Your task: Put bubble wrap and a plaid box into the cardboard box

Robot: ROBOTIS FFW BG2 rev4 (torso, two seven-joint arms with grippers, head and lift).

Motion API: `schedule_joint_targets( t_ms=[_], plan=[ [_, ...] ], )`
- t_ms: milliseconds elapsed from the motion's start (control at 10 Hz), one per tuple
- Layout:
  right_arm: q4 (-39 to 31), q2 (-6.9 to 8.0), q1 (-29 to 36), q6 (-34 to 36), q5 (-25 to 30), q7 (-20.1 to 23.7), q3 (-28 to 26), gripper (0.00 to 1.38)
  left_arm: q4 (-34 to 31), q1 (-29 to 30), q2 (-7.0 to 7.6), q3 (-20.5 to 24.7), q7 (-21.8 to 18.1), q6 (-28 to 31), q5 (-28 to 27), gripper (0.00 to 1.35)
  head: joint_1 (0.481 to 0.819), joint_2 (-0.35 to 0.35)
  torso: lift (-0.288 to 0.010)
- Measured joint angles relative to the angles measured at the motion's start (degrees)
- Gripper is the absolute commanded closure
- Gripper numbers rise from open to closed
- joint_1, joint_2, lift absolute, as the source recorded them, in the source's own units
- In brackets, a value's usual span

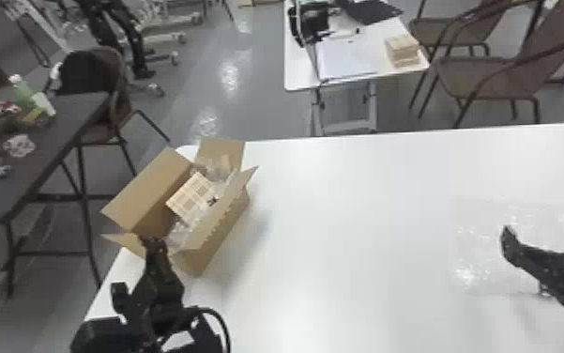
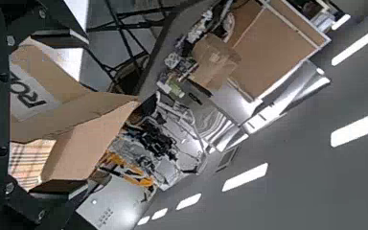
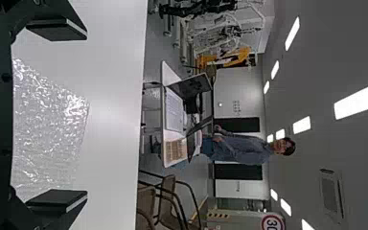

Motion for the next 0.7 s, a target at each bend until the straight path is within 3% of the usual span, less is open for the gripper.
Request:
schedule_joint_targets(
  t_ms=[200,400,700],
  plan=[
    [-1.7,0.09,0.3,-0.2,0.1,-0.2,0.0,0.13,-5.1,2.9,0.00,5.3,0.9,3.2,-10.8,0.13,0.695,0.291,-0.103],
    [-5.0,0.75,1.2,-0.3,0.2,-1.2,0.0,0.13,-15.4,7.4,0.00,12.1,-1.0,8.9,-26.3,0.13,0.695,0.299,-0.103],
    [-9.3,1.75,3.3,-0.6,0.7,-2.8,0.0,0.13,-23.2,8.9,0.00,13.9,-17.7,16.3,-32.5,0.13,0.695,0.233,-0.103]
  ],
)
